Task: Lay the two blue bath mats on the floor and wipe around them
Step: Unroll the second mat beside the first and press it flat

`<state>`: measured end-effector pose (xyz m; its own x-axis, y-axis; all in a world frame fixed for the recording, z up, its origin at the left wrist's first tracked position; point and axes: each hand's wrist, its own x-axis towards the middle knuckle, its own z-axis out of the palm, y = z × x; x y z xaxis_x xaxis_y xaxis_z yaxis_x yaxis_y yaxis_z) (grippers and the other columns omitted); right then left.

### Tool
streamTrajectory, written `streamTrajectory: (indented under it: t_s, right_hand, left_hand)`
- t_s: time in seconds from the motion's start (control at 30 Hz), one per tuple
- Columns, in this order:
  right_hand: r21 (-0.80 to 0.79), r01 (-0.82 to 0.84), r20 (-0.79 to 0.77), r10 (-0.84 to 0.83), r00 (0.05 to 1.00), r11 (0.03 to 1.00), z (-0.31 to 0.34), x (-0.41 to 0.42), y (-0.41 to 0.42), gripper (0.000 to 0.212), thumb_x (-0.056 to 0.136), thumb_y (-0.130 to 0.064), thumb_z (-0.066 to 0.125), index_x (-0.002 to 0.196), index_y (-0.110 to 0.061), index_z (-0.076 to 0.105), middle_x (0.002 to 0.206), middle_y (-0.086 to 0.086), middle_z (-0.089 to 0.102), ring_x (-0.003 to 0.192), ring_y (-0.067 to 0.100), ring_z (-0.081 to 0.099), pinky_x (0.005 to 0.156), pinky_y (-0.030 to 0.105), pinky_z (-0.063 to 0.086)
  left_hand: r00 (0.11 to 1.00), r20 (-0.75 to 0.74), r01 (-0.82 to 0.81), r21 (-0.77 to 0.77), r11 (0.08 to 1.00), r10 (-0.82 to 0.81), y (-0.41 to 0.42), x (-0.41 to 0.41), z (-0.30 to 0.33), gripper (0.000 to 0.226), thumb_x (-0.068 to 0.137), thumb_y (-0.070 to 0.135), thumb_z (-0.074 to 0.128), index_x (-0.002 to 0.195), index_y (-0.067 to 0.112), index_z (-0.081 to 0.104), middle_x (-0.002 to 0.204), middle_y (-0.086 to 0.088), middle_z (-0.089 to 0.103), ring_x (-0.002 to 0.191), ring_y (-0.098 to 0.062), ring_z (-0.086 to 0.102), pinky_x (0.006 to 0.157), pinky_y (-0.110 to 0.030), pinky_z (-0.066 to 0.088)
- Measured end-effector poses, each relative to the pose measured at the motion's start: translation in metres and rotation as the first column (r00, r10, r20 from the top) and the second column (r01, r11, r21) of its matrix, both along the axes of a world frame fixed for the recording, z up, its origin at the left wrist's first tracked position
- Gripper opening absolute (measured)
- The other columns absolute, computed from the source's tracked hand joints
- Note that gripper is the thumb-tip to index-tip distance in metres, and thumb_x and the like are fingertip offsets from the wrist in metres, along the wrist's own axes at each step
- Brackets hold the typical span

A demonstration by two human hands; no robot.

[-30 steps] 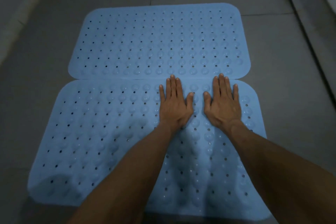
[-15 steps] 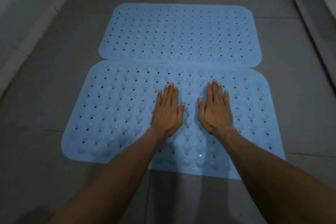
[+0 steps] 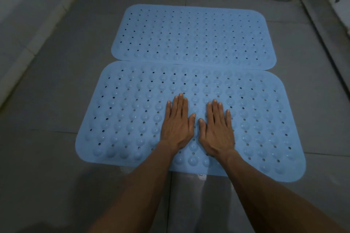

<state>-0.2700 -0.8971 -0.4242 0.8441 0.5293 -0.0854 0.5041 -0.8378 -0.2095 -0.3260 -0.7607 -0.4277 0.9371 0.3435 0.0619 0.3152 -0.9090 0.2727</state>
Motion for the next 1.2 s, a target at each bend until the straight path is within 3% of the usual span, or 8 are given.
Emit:
streamTrajectory:
  t_s: [0.37, 0.53, 0.97, 1.1, 1.2]
  right_hand:
    - [0.028, 0.011, -0.032, -0.011, 0.999, 1.0, 0.005, 0.003, 0.001, 0.071, 0.098, -0.051, 0.01, 0.158, -0.014, 0.0, 0.166, 0.005, -0.007, 0.153, 0.017, -0.011, 0.124, 0.047, 0.0]
    - [-0.003, 0.008, -0.048, -0.008, 0.999, 1.0, 0.004, 0.004, 0.002, 0.071, 0.1, -0.05, 0.015, 0.158, -0.014, -0.003, 0.166, 0.005, -0.01, 0.152, 0.016, -0.014, 0.124, 0.047, -0.001]
    - [-0.001, 0.001, -0.032, -0.001, 0.999, 1.0, 0.003, 0.005, 0.001, 0.071, 0.1, -0.05, 0.016, 0.158, -0.014, -0.004, 0.166, 0.004, -0.01, 0.152, 0.017, -0.015, 0.124, 0.045, -0.004]
    - [0.045, -0.001, -0.076, 0.004, 0.997, 0.999, 0.01, 0.004, 0.002, 0.072, 0.098, -0.05, 0.017, 0.158, -0.014, 0.001, 0.166, 0.004, -0.005, 0.153, 0.018, -0.01, 0.124, 0.045, -0.005]
    - [0.06, -0.007, -0.112, 0.013, 0.994, 0.998, 0.023, 0.014, 0.0, 0.071, 0.097, -0.05, 0.033, 0.157, -0.014, 0.019, 0.165, 0.007, 0.014, 0.152, 0.023, 0.01, 0.124, 0.042, 0.004]
  left_hand:
    - [1.0, 0.02, 0.006, 0.016, 1.0, -0.006, 0.001, 0.004, -0.004, 0.067, 0.102, 0.041, 0.026, 0.152, -0.001, 0.015, 0.161, -0.017, 0.008, 0.151, -0.026, 0.003, 0.121, -0.05, 0.01]
    - [0.995, -0.101, -0.012, 0.038, 0.999, 0.016, 0.0, 0.006, -0.004, 0.069, 0.1, 0.044, 0.019, 0.154, 0.002, 0.008, 0.162, -0.016, 0.0, 0.15, -0.026, -0.005, 0.122, -0.049, 0.005]
    - [0.996, -0.085, 0.009, 0.012, 1.0, -0.008, 0.0, 0.005, 0.001, 0.068, 0.101, 0.043, 0.019, 0.152, 0.0, 0.014, 0.161, -0.018, 0.007, 0.15, -0.027, 0.001, 0.121, -0.049, 0.007]
    - [0.982, -0.187, 0.018, -0.013, 1.0, -0.02, 0.003, 0.01, 0.015, 0.07, 0.1, 0.047, 0.014, 0.153, 0.002, 0.008, 0.161, -0.017, 0.002, 0.15, -0.028, -0.001, 0.122, -0.048, -0.001]
    - [0.977, -0.198, 0.083, 0.029, 0.996, -0.076, 0.015, 0.021, 0.036, 0.06, 0.1, 0.04, 0.023, 0.145, 0.002, 0.032, 0.153, -0.021, 0.031, 0.14, -0.033, 0.029, 0.119, -0.046, 0.016]
